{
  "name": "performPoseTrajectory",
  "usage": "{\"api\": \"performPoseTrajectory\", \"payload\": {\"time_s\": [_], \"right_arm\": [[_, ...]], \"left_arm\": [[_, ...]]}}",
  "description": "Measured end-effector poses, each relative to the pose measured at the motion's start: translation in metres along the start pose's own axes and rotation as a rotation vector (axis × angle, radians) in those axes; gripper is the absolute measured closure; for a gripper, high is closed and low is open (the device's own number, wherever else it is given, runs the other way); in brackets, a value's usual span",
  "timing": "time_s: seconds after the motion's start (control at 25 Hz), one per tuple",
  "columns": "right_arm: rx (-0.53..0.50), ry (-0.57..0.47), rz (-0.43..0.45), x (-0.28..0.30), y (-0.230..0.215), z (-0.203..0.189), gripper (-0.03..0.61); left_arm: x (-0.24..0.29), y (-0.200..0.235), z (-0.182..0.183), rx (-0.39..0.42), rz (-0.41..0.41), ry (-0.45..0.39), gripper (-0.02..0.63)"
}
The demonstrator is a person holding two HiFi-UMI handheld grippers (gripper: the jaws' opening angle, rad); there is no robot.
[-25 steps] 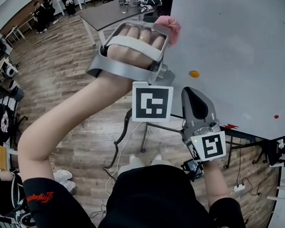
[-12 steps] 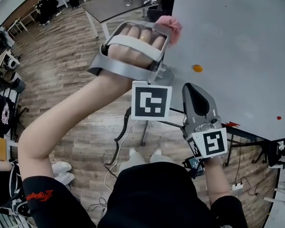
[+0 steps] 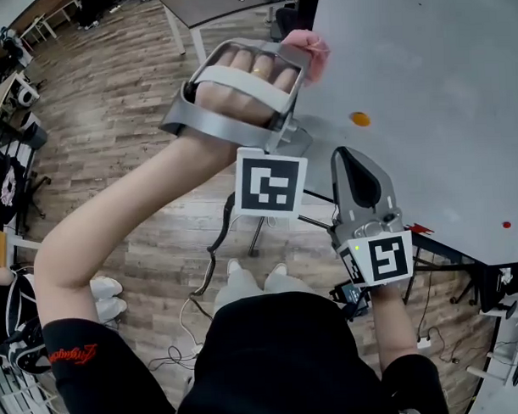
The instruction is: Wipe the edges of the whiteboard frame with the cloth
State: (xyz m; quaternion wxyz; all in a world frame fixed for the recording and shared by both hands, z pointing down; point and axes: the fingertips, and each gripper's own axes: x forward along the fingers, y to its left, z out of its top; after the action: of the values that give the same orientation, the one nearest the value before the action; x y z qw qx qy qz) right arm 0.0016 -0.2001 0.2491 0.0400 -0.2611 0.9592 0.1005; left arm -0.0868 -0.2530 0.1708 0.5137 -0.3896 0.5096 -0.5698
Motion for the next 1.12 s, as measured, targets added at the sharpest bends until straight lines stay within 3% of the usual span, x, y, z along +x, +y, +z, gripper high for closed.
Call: {"api": "performPoseTrajectory", "payload": {"time_s": [0.44, 1.12], "right_arm": [[0.015, -0.006, 0.032, -0.006, -0.001, -0.004, 0.577], [0.023, 0.012, -0.066, -0.015, 0.008, -0.012, 0.577]], "left_arm": [[-0.004, -0.019, 0.003, -0.001, -0.024, 0.037, 0.574], [-0.01, -0.046, 0.01, 0.007, -0.043, 0.004, 0.574]]}}
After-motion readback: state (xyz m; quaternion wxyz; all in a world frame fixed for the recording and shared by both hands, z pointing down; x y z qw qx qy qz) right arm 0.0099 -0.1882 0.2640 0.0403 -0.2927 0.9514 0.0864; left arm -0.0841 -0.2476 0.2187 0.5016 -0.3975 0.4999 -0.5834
